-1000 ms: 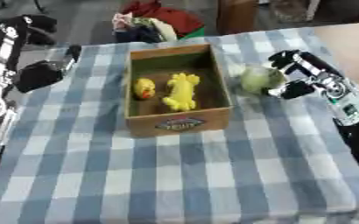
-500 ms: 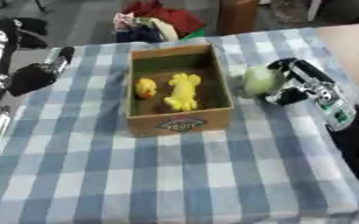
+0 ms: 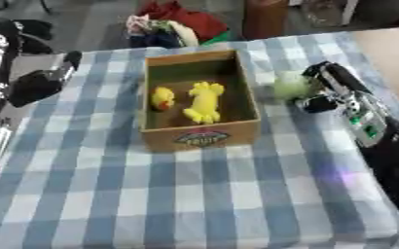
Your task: Pick up objects on the table and place them in the box.
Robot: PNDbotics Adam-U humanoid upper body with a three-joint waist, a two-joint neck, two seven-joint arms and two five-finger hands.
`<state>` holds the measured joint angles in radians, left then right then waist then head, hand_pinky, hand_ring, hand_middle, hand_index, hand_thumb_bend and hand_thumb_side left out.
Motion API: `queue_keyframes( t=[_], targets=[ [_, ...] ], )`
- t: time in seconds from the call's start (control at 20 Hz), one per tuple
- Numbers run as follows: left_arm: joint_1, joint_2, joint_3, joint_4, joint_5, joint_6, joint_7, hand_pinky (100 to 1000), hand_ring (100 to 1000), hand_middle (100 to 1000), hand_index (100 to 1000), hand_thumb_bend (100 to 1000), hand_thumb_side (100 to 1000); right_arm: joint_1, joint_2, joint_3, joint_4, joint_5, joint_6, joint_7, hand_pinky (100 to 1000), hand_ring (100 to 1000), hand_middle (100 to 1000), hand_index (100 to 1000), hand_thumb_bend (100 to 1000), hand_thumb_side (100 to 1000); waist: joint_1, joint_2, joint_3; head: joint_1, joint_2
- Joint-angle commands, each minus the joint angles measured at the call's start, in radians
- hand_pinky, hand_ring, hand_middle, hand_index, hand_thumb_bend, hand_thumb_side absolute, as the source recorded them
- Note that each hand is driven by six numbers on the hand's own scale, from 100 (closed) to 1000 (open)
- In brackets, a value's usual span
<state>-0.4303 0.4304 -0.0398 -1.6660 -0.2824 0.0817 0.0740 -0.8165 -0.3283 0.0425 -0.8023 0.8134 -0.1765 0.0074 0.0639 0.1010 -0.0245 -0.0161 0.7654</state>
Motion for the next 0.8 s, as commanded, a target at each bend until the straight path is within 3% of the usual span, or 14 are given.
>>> queue_keyframes(
  t=[0.05,0.45,0.8],
  targets=[
    [-0.008,0.012,0.013,-0.016,0.007,-0.002,0.002,718,598,620,749,428,243,-0.027,-0.016,0.013,-0.082,-0.044,-0.011,-0.006,580,542,296,373,115,100,-0.004,-0.012,-0.001,-0.003,0.005],
    [-0.008,0.007,0.008,-0.022,0.013,-0.005,-0.01,719,598,621,748,426,246,-0.078,0.011,0.085,-0.247,-0.16,-0.046,0.112,603,563,319,397,127,100,-0.004,-0.016,0.002,-0.013,0.005],
    [-0.009,-0.001,0.0,-0.02,0.014,-0.008,-0.023,719,599,621,748,425,247,-0.132,0.099,0.117,-0.192,-0.14,-0.1,0.219,615,570,337,417,132,100,-0.005,-0.022,0.018,-0.03,0.005]
  ],
)
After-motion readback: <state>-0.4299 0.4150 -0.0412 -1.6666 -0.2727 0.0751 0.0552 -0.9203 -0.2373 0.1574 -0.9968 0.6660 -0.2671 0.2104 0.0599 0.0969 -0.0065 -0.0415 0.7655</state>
